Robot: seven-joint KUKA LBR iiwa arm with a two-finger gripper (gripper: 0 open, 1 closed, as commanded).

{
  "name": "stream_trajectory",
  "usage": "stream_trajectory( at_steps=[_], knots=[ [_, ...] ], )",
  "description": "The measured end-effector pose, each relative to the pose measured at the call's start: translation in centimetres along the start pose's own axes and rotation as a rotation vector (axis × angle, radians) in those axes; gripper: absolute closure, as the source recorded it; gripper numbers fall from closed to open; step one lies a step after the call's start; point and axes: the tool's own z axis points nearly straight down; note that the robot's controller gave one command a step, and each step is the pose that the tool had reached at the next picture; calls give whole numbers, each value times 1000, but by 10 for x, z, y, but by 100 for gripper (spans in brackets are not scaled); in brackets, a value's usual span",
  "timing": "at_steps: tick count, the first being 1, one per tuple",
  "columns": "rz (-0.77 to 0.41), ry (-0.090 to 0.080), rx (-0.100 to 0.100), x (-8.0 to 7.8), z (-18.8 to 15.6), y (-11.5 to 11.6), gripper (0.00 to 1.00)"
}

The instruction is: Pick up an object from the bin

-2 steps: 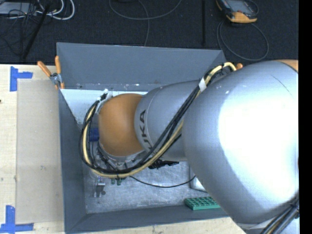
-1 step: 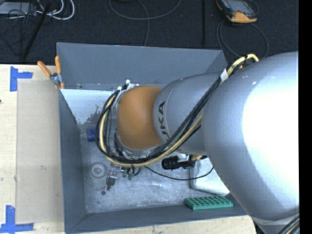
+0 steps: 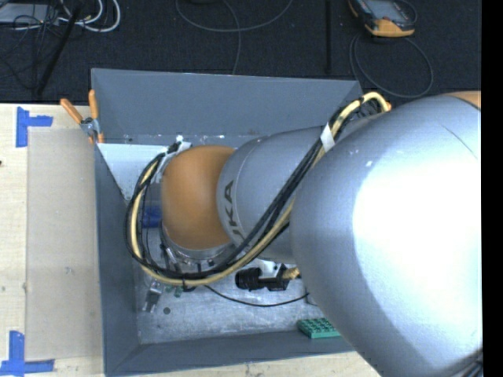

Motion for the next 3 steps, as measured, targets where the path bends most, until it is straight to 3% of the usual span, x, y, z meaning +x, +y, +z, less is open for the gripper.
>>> stream_trajectory(
  at_steps=[1,2,3],
  knots=[
    [163,0,-2,-33,28,-23,0],
    [-167,-2,0,8,29,3,0],
    [-163,0,-2,8,27,3,100]
  ],
)
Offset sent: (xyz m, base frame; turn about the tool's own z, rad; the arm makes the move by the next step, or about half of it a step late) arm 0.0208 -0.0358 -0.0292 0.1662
